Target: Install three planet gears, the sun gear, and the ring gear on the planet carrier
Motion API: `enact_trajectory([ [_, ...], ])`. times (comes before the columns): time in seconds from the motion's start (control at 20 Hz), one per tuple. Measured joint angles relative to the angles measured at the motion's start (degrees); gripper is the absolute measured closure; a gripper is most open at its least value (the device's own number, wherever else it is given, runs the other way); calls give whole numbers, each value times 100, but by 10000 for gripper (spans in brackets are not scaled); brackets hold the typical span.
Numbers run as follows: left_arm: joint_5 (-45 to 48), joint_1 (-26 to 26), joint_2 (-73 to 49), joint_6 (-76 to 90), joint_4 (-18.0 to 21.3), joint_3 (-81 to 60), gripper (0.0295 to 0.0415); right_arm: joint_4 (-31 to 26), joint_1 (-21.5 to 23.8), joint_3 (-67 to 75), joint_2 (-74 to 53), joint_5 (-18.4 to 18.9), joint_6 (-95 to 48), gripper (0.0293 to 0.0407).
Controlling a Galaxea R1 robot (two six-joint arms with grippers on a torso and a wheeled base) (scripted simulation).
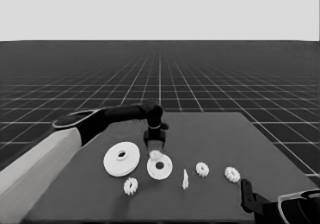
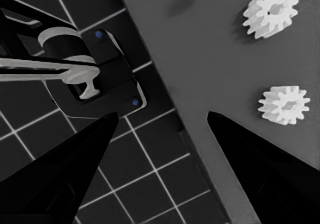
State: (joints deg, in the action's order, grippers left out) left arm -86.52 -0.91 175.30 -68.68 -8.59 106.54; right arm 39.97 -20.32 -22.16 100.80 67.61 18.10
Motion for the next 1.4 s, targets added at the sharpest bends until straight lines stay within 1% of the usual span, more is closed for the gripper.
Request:
enact_trajectory([
  [0.2, -10, -27, -1, -2, 31, -5, 326, 0, 0, 0, 0, 0, 0, 315],
  [0.25, -175, 74, -1238, -1396, -164, -2519, 326, 0, 0, 0, 0, 0, 0, 315],
  [0.3, -271, 175, -1895, -1866, -255, -3687, 326, 0, 0, 0, 0, 0, 0, 315],
  [0.35, -322, 238, -2229, -2067, -311, -4260, 326, 0, 0, 0, 0, 0, 0, 315],
  [0.45, -368, 296, -2520, -2219, -368, -4746, 326, 0, 0, 0, 0, 0, 0, 315],
  [0.7, -391, 319, -2654, -2285, -396, -4971, 326, 0, 0, 0, 0, 0, 0, 315],
  [0.75, -371, 885, -2622, -2108, -1008, -4764, 326, 0, 0, 0, 0, 0, 0, 315],
  [0.8, -314, 1265, -2588, -1960, -1353, -4569, 326, 0, 0, 0, 0, 0, 0, 315],
  [0.85, -258, 1467, -2560, -1859, -1541, -4424, 326, 0, 0, 0, 0, 0, 0, 315],
  [0.95, -191, 1637, -2528, -1759, -1706, -4272, 326, 0, 0, 0, 0, 0, 0, 315],
  [1.2, -154, 1711, -2511, -1710, -1785, -4196, 326, 0, 0, 0, 0, 0, 0, 315],
  [1.3, -153, 1715, -2510, -1708, -1789, -4193, 397, 0, 0, 0, 0, 0, 0, 315],
  [1.4, -153, 1713, -2510, -1707, -1790, -4192, 398, 0, 0, 0, 0, 0, 0, 315],
])
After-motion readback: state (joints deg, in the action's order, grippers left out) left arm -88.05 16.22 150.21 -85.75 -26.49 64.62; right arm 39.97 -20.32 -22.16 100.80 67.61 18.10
